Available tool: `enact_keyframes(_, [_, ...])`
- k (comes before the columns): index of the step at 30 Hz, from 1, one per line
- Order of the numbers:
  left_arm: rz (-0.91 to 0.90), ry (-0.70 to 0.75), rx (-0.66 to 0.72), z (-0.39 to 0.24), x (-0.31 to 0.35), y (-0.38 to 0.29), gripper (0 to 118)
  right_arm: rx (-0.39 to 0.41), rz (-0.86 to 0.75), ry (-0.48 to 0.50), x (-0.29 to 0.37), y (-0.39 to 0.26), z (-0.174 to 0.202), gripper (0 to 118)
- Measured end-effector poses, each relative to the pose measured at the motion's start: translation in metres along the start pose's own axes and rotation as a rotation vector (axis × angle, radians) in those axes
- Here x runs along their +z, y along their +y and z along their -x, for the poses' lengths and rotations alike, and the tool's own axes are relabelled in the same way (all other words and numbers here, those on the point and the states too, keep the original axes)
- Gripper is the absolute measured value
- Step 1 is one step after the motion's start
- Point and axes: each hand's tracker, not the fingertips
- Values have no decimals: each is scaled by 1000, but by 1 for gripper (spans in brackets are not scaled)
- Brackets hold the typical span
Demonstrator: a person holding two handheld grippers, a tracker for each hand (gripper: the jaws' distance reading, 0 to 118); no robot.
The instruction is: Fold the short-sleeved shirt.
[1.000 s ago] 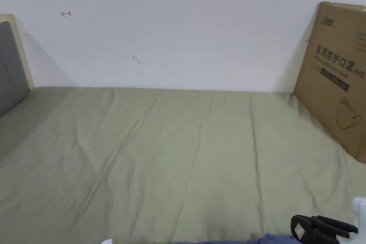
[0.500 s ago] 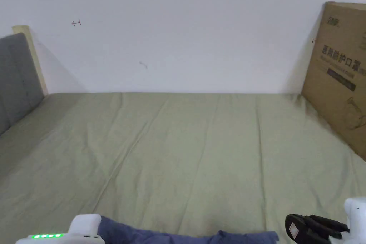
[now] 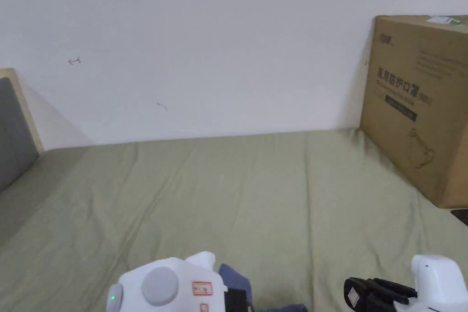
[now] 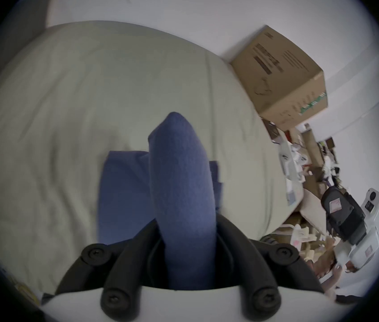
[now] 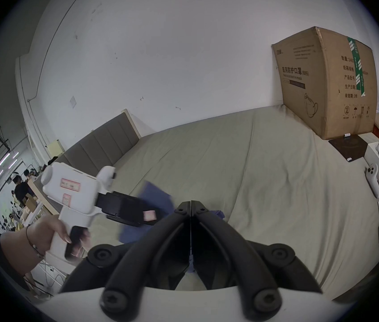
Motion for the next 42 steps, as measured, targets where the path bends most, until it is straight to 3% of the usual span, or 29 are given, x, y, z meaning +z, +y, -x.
enact_keyframes(1, [2,-41,0,-9,-9,3,113,-2,-6,0,2,1,-1,0])
enact_keyframes(5, [1,-119,-16,-32,-26,10,111,-5,-28,-3,10,6,-6,0])
enact_keyframes(11, [-37,-13,-81,-23,-9,5,111,-17,-32,-11,10,2,-19,0])
enact_keyframes(13, [-46,9,-122,-15,-6,-1,89,-26,-28,-16,9,-1,-24,0])
enact_keyframes(14, [-54,10,-141,-13,-7,-5,63,-33,-26,-18,8,-2,-26,0])
enact_keyframes(15, [-55,5,-151,-12,-10,-9,17,-39,-24,-20,8,-4,-29,0])
enact_keyframes(16, [-48,3,-158,-12,-15,-11,1,-44,-21,-24,8,-5,-31,0])
enact_keyframes(24, [111,40,-230,-36,-114,-21,1,-85,0,-63,4,-12,-51,0])
enact_keyframes(27, [151,135,-299,-44,-152,-27,1,3,10,-127,6,-10,-49,0])
enact_keyframes(29, [173,123,-275,-42,-172,-28,1,-2,16,-114,5,-10,-49,0])
enact_keyframes(32, [141,16,-114,-35,-177,-24,1,1,13,-116,5,-10,-46,0])
enact_keyframes(34, [31,-95,-50,-33,-159,-24,1,2,12,-112,6,-10,-44,0])
enact_keyframes(36, [-162,-172,-68,-30,-114,-26,1,-12,7,-82,7,-8,-40,0])
enact_keyframes(38, [-355,-130,-140,-30,-62,-32,1,5,-15,-75,10,-6,-31,0])
enact_keyframes(42, [-713,28,-254,-27,46,-49,1,164,-200,-162,24,-1,2,0])
